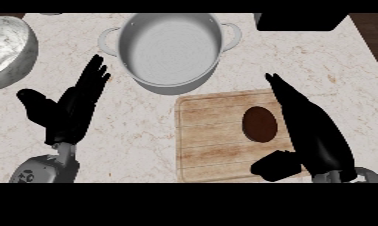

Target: Pick the cupcake from the cutting board and place it in the pot

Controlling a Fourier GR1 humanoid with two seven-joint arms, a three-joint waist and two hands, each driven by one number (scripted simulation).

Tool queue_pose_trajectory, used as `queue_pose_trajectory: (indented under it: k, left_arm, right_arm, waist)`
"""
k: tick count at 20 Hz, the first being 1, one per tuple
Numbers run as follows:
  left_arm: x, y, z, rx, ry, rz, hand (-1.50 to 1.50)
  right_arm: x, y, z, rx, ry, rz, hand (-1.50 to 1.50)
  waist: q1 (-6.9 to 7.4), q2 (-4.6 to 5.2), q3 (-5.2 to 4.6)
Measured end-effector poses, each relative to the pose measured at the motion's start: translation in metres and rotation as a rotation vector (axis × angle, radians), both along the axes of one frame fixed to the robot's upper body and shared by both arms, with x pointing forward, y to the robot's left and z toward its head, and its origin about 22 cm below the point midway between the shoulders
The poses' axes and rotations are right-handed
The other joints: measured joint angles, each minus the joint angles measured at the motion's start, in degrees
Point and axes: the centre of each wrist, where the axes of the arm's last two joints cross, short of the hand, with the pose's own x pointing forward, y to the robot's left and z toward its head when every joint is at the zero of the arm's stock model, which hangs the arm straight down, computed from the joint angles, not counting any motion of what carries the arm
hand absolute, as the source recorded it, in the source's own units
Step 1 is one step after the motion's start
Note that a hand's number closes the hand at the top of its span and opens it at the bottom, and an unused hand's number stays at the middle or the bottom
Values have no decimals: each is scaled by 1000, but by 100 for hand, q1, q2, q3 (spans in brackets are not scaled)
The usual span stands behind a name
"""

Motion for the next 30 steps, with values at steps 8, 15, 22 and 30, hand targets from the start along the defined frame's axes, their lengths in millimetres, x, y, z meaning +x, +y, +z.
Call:
queue_pose_trajectory:
  k: [8, 15, 22, 30]
  left_arm:
    - [-1, -2, 3, 1, -6, -7, 0]
    - [-2, -6, 4, 4, -3, 1, 0]
    - [-7, -5, -5, 2, -3, -1, 0]
    - [-1, -2, 4, 11, -5, 2, 0]
  right_arm:
    - [20, 0, -19, -39, 58, -68, -150]
    - [34, 10, -43, -91, 115, -71, -150]
    - [44, 10, -60, -131, 193, -90, -150]
    - [48, 1, -76, -151, 245, -100, -150]
  waist:
    - [-1, 3, 1]
    - [3, 5, 3]
    - [-4, 5, 1]
    - [-22, 4, 5]
